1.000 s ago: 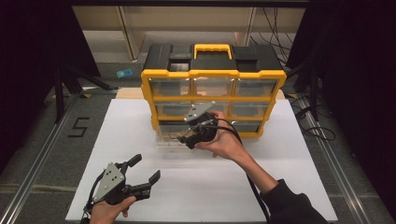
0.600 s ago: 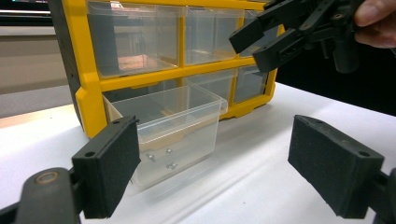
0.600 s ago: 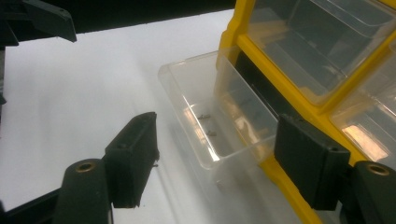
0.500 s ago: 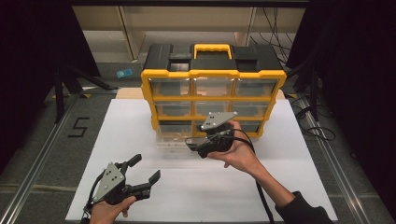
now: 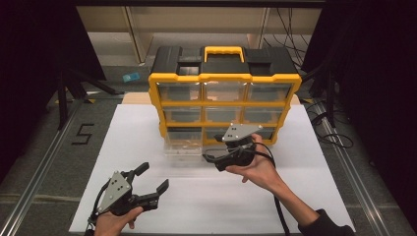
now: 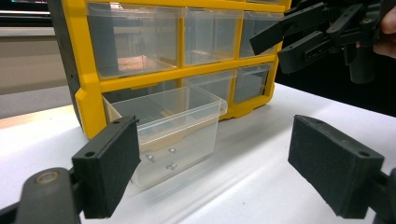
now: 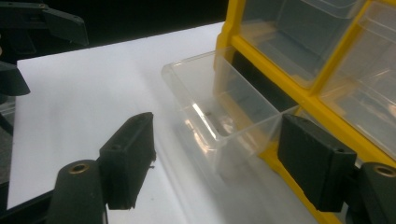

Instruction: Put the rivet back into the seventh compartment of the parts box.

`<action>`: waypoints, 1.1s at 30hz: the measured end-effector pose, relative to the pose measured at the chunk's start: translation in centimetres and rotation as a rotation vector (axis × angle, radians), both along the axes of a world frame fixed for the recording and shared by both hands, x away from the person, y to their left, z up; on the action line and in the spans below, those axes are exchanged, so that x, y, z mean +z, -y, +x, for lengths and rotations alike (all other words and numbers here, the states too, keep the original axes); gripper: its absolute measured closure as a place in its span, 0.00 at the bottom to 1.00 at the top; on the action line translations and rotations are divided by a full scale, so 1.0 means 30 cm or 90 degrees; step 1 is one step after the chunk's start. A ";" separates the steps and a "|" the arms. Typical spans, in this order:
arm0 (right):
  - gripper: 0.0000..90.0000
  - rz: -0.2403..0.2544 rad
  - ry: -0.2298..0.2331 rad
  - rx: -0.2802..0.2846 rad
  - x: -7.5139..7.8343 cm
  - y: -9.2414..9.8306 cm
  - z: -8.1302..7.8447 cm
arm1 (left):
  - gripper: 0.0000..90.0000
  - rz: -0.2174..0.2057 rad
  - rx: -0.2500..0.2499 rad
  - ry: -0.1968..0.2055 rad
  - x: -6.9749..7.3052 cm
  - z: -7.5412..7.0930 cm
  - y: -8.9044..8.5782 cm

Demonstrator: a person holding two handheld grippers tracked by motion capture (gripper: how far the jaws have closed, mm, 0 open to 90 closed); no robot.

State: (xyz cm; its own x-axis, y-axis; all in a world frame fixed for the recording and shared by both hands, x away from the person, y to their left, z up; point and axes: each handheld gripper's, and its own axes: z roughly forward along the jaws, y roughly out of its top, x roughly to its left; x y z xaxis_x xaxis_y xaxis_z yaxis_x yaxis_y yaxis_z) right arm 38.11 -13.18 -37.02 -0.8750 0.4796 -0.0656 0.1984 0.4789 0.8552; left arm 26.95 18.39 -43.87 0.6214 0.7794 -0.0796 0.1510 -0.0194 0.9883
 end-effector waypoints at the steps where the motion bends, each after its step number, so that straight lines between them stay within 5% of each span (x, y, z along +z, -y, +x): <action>1: 0.31 0.003 -0.005 0.003 -0.002 0.006 -0.003 | 0.18 0.000 0.000 0.000 0.000 0.000 0.000; 18: 0.28 0.059 -0.034 -0.005 -0.045 0.098 -0.053 | 0.18 0.000 -0.004 -0.001 0.000 0.000 0.001; 33: 0.28 0.094 -0.013 -0.018 -0.071 0.163 -0.098 | 0.18 -0.002 -0.001 -0.001 -0.001 0.001 0.000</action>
State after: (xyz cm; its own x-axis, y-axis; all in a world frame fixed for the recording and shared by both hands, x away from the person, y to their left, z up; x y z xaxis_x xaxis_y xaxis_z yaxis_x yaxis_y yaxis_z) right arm 35.16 -18.08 -39.16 -0.8611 0.5078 0.0255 0.2283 0.3414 0.9118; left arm 26.97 18.39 -43.89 0.6227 0.7780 -0.0830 0.1533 -0.0173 0.9880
